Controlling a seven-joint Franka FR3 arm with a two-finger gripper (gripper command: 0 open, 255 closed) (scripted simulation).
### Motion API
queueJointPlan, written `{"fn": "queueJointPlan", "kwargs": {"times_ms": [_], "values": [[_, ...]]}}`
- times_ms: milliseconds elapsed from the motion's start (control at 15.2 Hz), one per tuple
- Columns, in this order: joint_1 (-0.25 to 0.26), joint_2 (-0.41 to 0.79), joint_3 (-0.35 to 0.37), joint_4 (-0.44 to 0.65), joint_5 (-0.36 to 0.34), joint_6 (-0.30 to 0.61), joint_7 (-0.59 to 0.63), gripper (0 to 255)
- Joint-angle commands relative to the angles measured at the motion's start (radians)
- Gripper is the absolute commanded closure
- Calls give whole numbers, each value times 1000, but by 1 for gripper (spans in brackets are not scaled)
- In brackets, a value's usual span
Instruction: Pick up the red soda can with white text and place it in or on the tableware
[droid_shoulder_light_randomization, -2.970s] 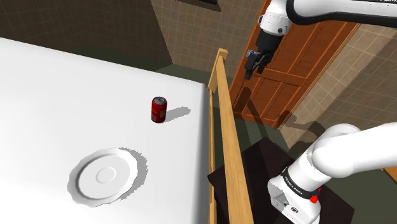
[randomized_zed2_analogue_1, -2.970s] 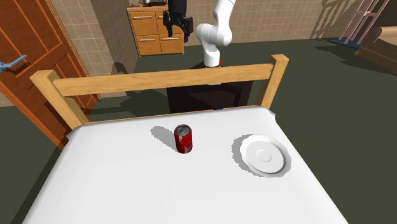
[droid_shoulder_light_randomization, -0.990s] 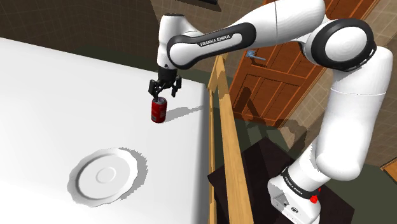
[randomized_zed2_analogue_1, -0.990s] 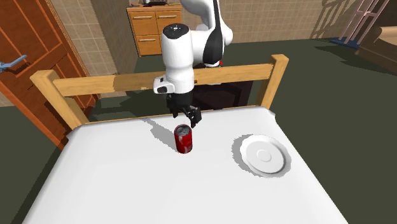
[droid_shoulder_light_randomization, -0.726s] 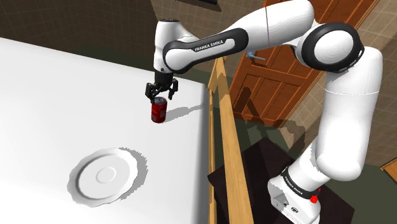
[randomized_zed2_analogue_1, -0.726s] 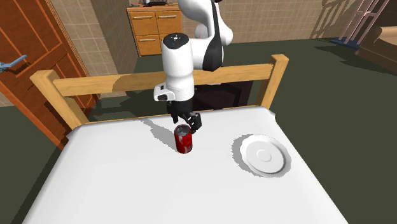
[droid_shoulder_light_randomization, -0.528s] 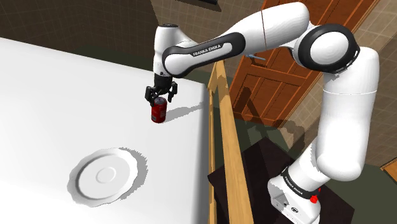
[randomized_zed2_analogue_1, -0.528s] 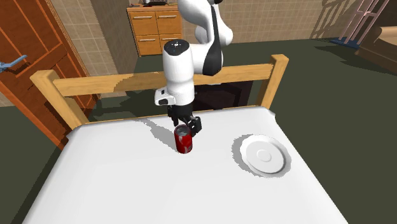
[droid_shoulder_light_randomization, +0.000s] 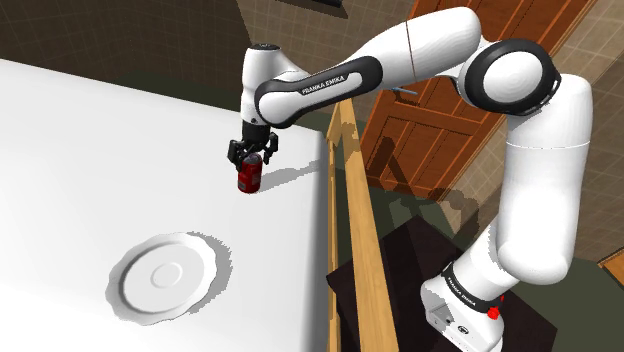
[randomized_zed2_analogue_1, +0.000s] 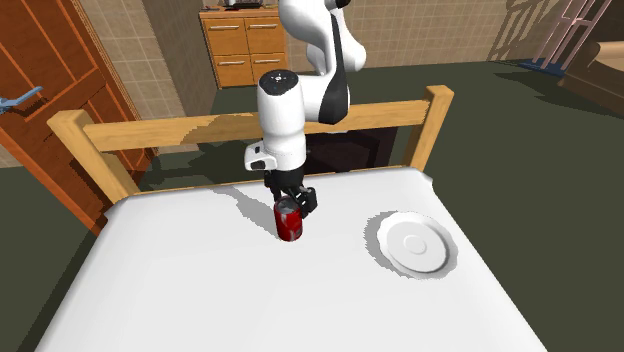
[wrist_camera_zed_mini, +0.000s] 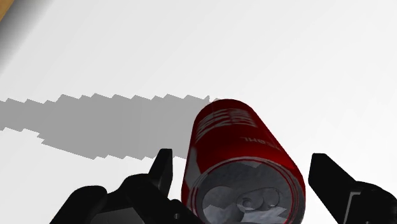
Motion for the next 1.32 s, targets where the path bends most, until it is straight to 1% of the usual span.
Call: {"fn": "queueJointPlan", "kwargs": {"times_ms": [0,66,660,1254], "values": [[0,0,0,0,0,0,0,0],[0,0,0,0,0,0,0,255],[0,0,0,0,0,0,0,255],[-7,-55,13,42,23,-95,-14,255]]}}
